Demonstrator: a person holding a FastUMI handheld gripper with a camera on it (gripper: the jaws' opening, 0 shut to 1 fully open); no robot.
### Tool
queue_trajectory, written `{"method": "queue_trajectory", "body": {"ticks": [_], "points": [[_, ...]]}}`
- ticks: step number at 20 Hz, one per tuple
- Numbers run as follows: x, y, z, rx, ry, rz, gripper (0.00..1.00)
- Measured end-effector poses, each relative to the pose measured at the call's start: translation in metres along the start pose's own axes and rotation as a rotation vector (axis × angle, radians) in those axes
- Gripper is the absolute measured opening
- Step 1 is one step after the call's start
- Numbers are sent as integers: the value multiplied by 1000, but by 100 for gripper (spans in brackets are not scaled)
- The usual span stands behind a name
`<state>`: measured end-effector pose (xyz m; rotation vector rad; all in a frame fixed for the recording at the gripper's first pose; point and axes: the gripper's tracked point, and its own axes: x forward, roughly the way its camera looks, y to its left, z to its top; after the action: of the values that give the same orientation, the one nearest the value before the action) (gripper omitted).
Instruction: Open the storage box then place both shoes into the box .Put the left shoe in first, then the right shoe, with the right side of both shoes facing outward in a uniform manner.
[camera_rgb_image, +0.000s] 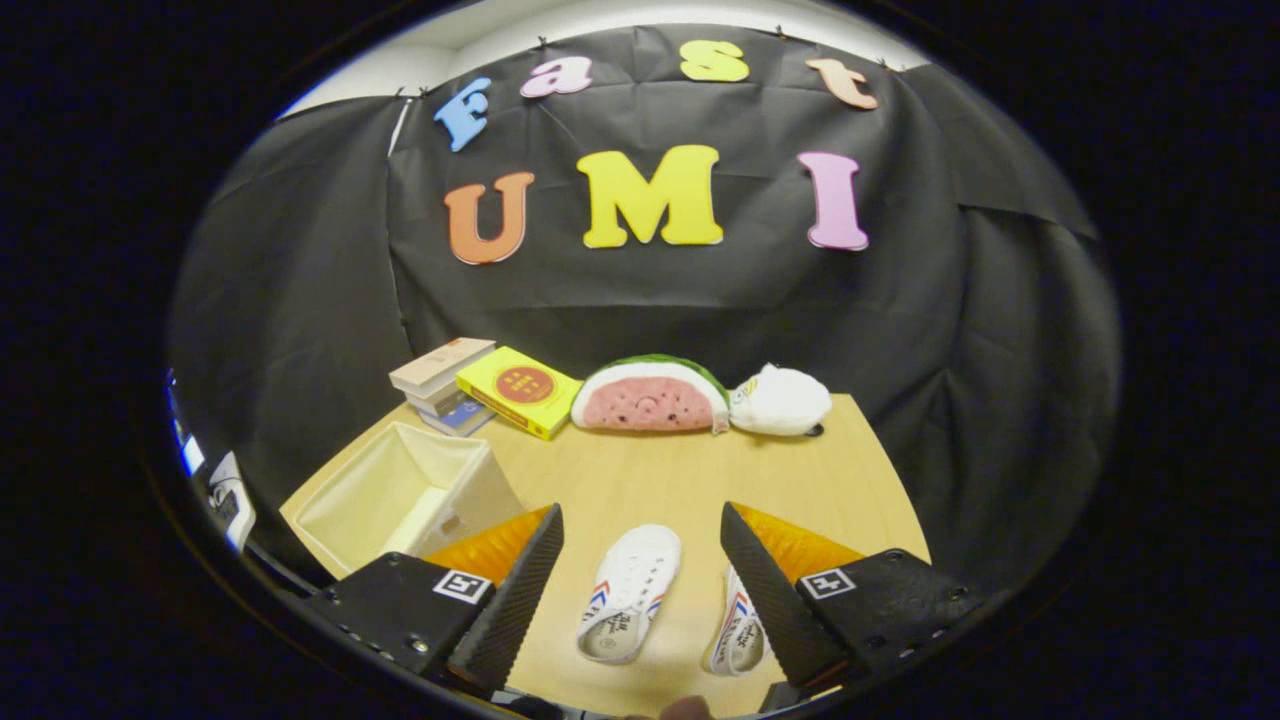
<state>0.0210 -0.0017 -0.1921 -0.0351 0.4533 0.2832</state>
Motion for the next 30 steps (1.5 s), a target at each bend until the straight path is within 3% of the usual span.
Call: {"method": "queue_trajectory", "body": {"ticks": [4,12,17,24,25,28,29,30], "points": [[19,-22,-44,43,119,15,96],[66,-16,-126,69,391,63,96],[91,-15,-154,119,506,75,95],[116,-9,-175,223,613,83,53],[119,-5,-176,252,628,95,40],[116,1,-178,321,673,116,38],[122,2,-178,337,694,117,16],[125,1,-182,336,697,118,16]]}}
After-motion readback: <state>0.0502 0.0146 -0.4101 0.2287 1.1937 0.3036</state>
